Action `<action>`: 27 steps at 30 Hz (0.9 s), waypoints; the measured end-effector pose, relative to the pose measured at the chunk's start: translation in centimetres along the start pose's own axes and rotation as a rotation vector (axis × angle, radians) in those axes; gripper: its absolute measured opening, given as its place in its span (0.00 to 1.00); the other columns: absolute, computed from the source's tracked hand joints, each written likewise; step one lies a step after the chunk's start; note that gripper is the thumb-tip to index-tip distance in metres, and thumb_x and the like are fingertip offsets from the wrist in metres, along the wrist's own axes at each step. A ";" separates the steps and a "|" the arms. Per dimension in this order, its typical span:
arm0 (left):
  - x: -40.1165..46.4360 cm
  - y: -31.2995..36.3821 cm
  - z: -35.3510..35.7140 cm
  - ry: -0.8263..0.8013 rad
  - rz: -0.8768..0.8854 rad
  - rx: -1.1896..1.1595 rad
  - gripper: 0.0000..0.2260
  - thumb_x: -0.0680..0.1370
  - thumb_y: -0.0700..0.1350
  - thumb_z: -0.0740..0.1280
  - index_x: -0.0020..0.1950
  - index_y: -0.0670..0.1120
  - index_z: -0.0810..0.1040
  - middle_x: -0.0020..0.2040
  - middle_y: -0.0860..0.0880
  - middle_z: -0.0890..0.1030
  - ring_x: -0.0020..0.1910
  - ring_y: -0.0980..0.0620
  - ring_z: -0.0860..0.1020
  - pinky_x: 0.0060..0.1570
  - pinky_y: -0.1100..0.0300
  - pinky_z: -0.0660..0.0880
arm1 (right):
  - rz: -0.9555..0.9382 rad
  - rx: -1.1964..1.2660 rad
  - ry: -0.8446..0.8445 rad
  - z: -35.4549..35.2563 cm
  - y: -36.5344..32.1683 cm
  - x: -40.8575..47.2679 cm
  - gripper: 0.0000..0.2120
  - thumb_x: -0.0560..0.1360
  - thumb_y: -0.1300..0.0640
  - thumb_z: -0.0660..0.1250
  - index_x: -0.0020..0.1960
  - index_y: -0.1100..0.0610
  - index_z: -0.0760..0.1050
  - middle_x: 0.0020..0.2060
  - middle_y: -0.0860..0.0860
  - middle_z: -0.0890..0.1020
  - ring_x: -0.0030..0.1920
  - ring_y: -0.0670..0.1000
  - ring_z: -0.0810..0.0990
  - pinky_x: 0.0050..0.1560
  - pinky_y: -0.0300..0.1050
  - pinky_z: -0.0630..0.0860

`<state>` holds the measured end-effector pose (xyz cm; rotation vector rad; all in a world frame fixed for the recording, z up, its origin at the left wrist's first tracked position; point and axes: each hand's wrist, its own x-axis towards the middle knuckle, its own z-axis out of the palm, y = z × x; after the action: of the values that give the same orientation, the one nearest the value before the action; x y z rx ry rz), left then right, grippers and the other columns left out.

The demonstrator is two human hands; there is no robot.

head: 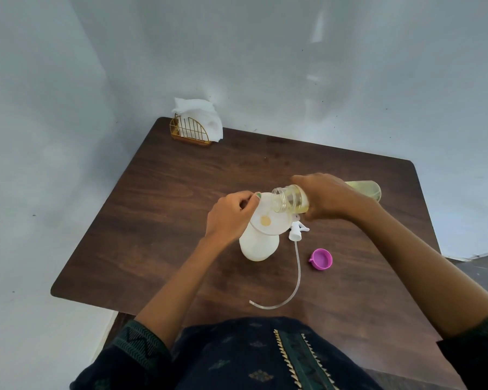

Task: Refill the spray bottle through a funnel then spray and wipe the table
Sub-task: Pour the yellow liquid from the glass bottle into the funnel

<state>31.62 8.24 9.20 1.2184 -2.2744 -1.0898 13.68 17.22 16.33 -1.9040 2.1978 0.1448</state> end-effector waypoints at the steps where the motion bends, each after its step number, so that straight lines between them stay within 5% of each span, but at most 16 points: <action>1: 0.0 0.0 0.0 0.000 -0.001 0.001 0.17 0.80 0.57 0.58 0.41 0.48 0.78 0.30 0.51 0.74 0.31 0.54 0.70 0.32 0.59 0.64 | 0.002 0.003 -0.006 0.0 -0.1 0.0 0.17 0.64 0.58 0.73 0.46 0.54 0.66 0.38 0.48 0.74 0.40 0.54 0.75 0.35 0.43 0.65; 27: -0.2 0.0 0.0 0.012 0.014 -0.012 0.17 0.80 0.57 0.58 0.36 0.49 0.75 0.26 0.54 0.70 0.29 0.55 0.69 0.32 0.59 0.62 | 0.005 -0.002 0.000 -0.1 -0.1 0.1 0.17 0.64 0.57 0.73 0.48 0.56 0.69 0.37 0.47 0.73 0.38 0.53 0.73 0.36 0.44 0.65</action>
<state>31.72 8.38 9.18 1.1988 -2.2607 -1.0867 13.75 17.05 16.38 -1.9005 2.2034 0.1479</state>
